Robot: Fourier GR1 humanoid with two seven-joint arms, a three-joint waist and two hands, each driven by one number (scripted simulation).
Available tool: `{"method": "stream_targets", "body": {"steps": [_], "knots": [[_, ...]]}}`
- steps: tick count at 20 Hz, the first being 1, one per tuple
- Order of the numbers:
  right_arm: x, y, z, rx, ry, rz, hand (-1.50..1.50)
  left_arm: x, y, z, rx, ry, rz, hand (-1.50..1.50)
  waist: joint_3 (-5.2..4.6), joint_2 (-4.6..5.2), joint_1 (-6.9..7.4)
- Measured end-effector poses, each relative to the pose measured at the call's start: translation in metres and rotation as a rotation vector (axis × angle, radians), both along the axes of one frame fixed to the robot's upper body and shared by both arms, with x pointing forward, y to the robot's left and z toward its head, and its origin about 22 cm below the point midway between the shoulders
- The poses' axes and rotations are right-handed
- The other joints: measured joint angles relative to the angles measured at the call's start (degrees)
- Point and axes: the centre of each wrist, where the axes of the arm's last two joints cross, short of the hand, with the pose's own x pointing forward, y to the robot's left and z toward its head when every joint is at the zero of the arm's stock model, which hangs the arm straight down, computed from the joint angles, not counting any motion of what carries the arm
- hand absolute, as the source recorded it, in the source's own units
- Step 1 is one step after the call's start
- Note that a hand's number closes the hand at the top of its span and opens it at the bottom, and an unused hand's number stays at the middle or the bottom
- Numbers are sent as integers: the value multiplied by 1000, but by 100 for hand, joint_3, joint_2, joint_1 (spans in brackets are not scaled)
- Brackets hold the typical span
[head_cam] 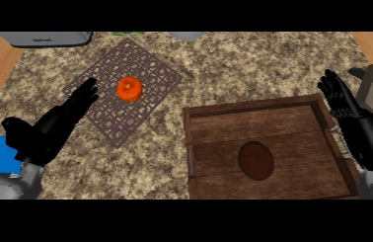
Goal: Pick the cupcake from the tray and place it in the tiered basket
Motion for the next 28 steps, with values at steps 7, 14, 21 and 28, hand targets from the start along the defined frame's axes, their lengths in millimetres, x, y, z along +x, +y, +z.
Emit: {"method": "stream_targets", "body": {"steps": [7,14,21,28], "knots": [[-9,-17,29,-29,-103,-285,-150,-23,4,-56,18,94,260,0,-94,-180,-10],[-49,-21,4,240,-119,-774,-150,-50,-6,-98,-9,147,400,0,-81,-230,-88],[-111,10,29,149,5,-701,-150,-57,-27,-116,-17,128,412,0,-88,-225,-4],[-139,21,64,-205,294,-554,-150,-53,-35,-117,-11,108,401,0,-102,-187,93]]}}
